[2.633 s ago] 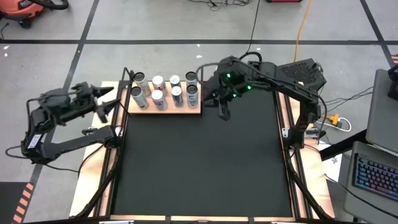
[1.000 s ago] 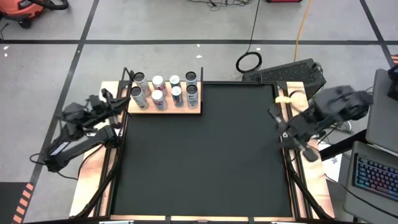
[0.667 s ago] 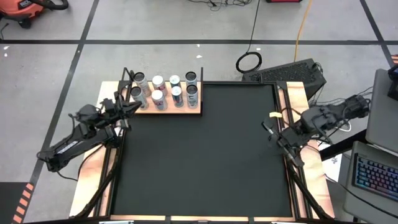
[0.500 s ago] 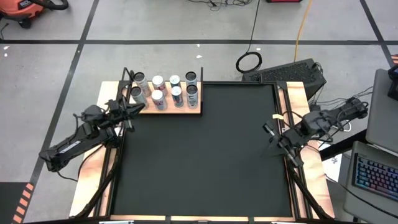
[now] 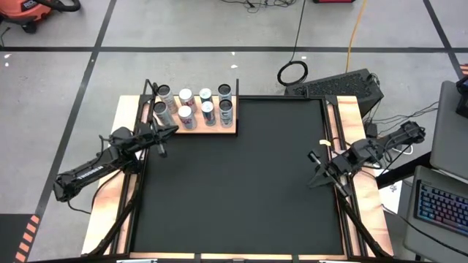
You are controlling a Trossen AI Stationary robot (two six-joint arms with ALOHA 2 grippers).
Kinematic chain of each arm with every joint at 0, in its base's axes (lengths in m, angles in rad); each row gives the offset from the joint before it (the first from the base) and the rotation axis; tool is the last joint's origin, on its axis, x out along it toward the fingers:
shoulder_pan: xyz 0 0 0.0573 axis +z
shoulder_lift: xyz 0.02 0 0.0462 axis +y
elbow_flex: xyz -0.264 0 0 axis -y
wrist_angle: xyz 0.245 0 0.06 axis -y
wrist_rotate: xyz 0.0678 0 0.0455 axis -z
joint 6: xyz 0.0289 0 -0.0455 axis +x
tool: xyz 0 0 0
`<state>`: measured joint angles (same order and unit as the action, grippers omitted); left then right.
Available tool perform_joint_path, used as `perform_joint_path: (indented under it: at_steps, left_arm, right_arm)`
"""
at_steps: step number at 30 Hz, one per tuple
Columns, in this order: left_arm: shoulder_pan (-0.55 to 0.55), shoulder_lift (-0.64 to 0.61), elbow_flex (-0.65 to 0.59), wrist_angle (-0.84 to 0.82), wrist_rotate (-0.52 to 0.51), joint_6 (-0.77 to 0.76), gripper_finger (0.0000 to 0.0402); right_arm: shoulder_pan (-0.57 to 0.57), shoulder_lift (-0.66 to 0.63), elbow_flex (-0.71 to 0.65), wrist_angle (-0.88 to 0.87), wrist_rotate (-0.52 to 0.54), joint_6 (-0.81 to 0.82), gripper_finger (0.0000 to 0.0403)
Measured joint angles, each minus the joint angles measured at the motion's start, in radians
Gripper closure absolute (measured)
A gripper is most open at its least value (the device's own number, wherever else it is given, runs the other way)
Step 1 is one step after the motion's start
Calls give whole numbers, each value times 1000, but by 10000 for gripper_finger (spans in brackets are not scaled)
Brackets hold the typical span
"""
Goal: Place canned beverage on shelf
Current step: Return to Home Position
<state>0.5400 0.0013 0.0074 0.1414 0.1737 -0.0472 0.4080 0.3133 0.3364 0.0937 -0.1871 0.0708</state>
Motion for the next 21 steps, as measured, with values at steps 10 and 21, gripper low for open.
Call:
perform_joint_path:
  at_steps: [10,21]
  left_arm:
    - [-6,0,0,-70,9,90,391]
    - [-6,66,-1,-104,-19,28,391]
  right_arm:
    - [0,-11,-27,-85,1,63,378]
    - [0,-16,-64,-116,-26,15,378]
